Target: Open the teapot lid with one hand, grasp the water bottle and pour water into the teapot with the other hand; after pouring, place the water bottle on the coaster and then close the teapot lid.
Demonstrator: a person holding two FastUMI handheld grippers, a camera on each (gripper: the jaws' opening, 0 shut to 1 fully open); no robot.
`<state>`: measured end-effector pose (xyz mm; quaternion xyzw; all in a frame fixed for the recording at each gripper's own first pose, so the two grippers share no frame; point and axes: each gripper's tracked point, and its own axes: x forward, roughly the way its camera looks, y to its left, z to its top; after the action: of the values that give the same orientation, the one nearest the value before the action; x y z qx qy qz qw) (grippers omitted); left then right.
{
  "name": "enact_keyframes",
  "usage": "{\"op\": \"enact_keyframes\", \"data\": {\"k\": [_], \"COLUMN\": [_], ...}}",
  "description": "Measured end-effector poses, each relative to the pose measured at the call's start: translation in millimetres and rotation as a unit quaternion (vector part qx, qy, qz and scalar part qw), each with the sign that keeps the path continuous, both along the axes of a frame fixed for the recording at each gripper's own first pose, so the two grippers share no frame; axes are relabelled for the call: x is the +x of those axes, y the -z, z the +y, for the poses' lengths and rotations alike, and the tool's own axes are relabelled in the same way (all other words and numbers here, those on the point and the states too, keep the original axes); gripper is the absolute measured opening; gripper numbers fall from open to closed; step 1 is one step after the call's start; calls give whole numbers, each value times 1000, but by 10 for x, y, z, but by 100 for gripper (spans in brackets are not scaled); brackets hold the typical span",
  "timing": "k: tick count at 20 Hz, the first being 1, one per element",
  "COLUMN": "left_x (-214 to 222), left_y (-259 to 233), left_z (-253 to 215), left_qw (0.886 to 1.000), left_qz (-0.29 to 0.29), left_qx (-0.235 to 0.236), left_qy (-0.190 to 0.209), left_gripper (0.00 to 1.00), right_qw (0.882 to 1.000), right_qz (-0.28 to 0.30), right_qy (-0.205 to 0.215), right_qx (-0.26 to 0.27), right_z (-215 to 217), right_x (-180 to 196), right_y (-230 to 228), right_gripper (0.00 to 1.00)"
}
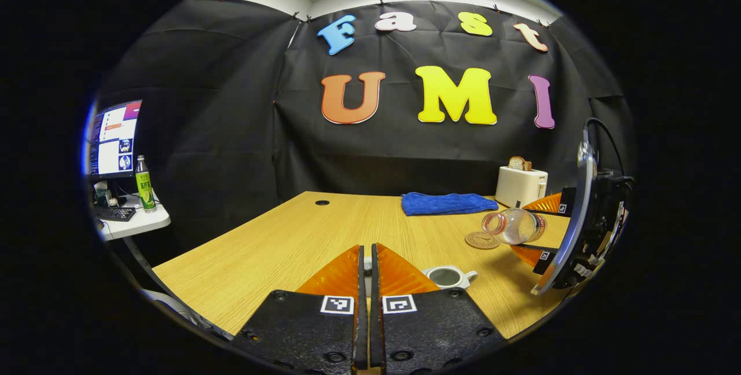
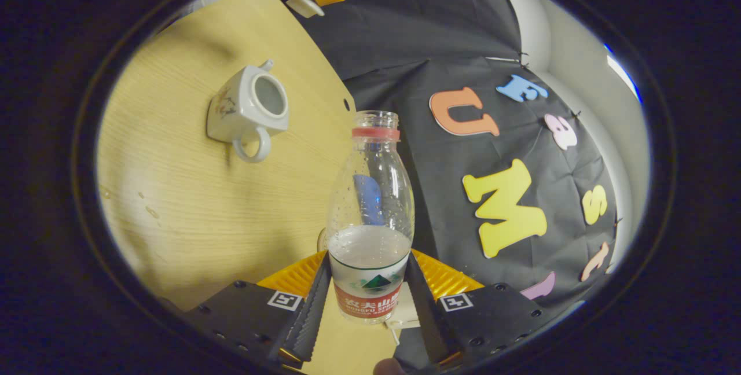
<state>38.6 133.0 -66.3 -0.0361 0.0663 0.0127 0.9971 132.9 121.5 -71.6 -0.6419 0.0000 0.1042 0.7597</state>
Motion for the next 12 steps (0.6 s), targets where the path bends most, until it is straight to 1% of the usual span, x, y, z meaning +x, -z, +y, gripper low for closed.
{"op": "enact_keyframes", "data": {"k": [3, 6, 8, 12], "left_x": [-16, -13, -10, -19], "left_y": [16, 22, 39, 76], "left_z": [49, 73, 92, 102], "left_qw": [1000, 1000, 1000, 1000], "left_qz": [0, -2, 0, 4], "left_qx": [-3, -3, -3, -4], "left_qy": [-4, -3, -3, -2], "left_gripper": [4, 4, 4, 4], "right_qw": [998, 995, 992, 985], "right_qz": [-17, -36, -53, -70], "right_qy": [-15, -27, -40, -59], "right_qx": [-51, -84, -110, -149], "right_z": [61, 142, 243, 386], "right_x": [9, 72, 64, 73], "right_y": [9, -9, -64, -98], "right_gripper": [72, 71, 72, 72]}}
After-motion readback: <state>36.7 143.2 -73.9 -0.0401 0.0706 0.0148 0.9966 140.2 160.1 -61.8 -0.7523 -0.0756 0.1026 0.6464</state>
